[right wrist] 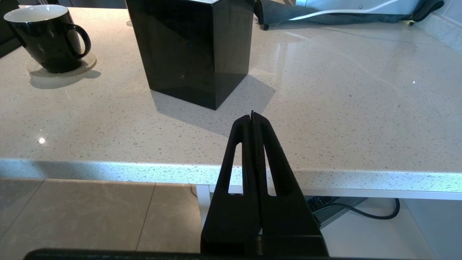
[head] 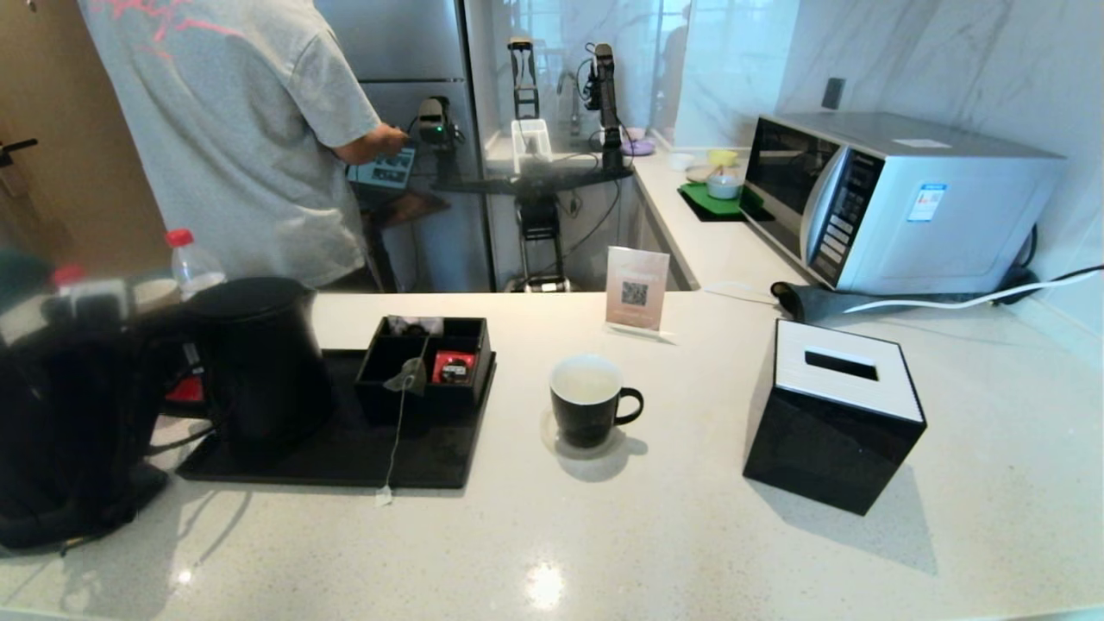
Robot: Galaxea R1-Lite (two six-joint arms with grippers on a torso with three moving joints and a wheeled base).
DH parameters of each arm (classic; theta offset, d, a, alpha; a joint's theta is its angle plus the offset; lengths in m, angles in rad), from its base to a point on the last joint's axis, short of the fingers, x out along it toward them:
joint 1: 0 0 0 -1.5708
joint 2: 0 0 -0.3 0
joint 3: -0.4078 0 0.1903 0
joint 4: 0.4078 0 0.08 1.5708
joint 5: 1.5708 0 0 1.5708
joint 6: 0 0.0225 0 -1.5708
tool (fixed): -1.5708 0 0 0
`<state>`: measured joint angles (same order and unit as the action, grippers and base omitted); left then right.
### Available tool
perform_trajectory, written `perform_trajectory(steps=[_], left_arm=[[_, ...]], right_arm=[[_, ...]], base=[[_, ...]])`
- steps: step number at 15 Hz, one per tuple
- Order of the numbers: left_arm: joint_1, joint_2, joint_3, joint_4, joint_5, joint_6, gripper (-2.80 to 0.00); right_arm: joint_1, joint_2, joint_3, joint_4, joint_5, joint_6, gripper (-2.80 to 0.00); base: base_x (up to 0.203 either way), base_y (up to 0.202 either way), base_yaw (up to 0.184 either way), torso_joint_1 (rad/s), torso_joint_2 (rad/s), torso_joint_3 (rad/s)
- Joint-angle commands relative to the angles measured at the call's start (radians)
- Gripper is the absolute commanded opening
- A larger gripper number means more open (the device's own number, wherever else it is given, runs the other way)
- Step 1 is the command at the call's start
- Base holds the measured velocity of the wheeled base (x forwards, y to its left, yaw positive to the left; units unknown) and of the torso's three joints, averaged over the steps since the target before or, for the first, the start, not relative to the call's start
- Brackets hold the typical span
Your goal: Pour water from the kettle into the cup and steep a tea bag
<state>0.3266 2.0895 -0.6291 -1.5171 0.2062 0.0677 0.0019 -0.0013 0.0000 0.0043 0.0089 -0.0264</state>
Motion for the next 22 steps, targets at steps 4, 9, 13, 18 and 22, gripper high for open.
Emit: perform_trajectory(steps=[4, 9, 13, 18, 22], left_arm=[[-0.004, -0.068, 0.002, -0.053, -0.001, -0.026, -2.8], [-0.003, -0.101, 0.009, -0.053, -0.011, -0.063, -2.8], [-0.003, -0.125, 0.028, -0.053, -0.086, -0.065, -2.8], [0.003, -0.165, 0.031, -0.052, -0.146, -0.063, -2.8], [0.003, -0.214, 0.038, -0.03, -0.153, -0.065, -2.8]], right_arm=[[0.001, 0.001, 0.0, 0.0, 0.0, -0.001, -2.8], [0.0, 0.001, 0.0, 0.0, 0.0, -0.001, -2.8], [0.001, 0.001, 0.0, 0.0, 0.0, -0.001, -2.8], [0.0, 0.001, 0.0, 0.0, 0.0, -0.001, -2.8], [0.001, 0.001, 0.0, 0.0, 0.0, -0.001, -2.8]], base=[[0.0, 0.0, 0.0, 0.0, 0.0, 0.0], [0.0, 0.0, 0.0, 0.0, 0.0, 0.0], [0.0, 0.0, 0.0, 0.0, 0.0, 0.0], [0.0, 0.0, 0.0, 0.0, 0.0, 0.0], [0.0, 0.0, 0.0, 0.0, 0.0, 0.0]])
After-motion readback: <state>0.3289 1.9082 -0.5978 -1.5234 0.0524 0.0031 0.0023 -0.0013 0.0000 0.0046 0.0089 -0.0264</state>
